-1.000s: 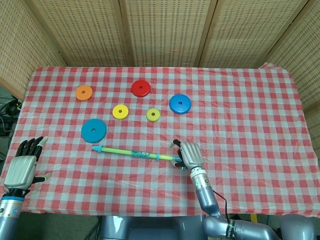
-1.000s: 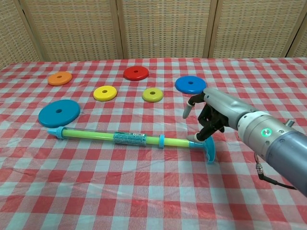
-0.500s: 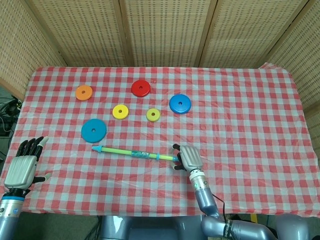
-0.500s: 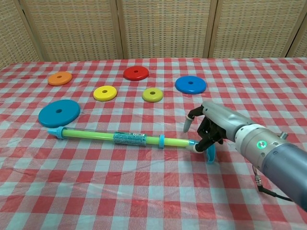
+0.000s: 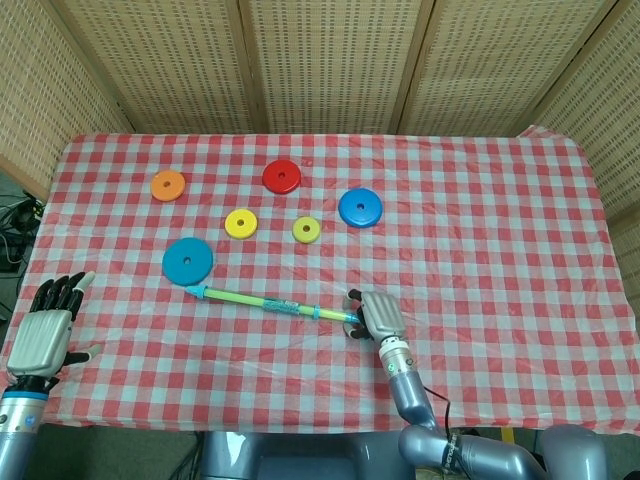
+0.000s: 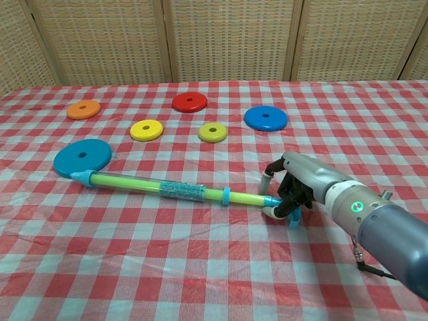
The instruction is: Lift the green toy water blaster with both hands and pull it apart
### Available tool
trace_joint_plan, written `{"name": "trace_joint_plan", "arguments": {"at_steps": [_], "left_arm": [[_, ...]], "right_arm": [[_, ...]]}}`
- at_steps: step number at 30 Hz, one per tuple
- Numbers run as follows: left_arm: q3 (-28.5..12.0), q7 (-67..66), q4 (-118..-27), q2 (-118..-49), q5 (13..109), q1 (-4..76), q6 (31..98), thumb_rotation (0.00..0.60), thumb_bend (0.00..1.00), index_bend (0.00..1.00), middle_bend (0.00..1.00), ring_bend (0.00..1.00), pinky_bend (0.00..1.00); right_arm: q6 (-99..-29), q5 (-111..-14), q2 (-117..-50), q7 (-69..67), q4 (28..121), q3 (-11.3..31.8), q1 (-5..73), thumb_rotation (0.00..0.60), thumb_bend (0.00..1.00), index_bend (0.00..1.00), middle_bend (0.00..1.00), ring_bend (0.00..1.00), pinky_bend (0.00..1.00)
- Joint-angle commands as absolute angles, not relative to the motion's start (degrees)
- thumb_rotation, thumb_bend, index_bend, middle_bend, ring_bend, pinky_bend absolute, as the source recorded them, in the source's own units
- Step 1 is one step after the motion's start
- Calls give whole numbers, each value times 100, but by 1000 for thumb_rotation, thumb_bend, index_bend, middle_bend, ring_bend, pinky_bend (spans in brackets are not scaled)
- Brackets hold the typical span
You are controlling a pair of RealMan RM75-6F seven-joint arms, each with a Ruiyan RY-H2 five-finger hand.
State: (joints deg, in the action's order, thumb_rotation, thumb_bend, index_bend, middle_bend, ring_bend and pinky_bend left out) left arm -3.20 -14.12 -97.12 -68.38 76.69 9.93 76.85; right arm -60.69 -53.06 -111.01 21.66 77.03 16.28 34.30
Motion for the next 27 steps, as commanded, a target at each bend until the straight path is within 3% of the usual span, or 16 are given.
{"name": "trace_joint_plan", "arguments": {"at_steps": [1,11,27], "left_arm": [[-344,-1409,-9701,-6838,7623,1000,7681,600,54,0,0,0,0],[-342,-1425,-9690,-6857,7562,1031,7628,600,57,0,0,0,0],[-379,-1305,-9654,-6870,7467,1073,7563,600,65,0,0,0,0]], "right_arm": [[-6020,-5277,-11122,2121,7626,1634,3448,600,494,520,1000,984,793],[-6097,-5452,-11104,1881,7536,1689,3458,600,516,699,1000,998,794],[-6432,-5529,-10497,2234,8360,2051,3594,600,518,711,1000,999,793]]}}
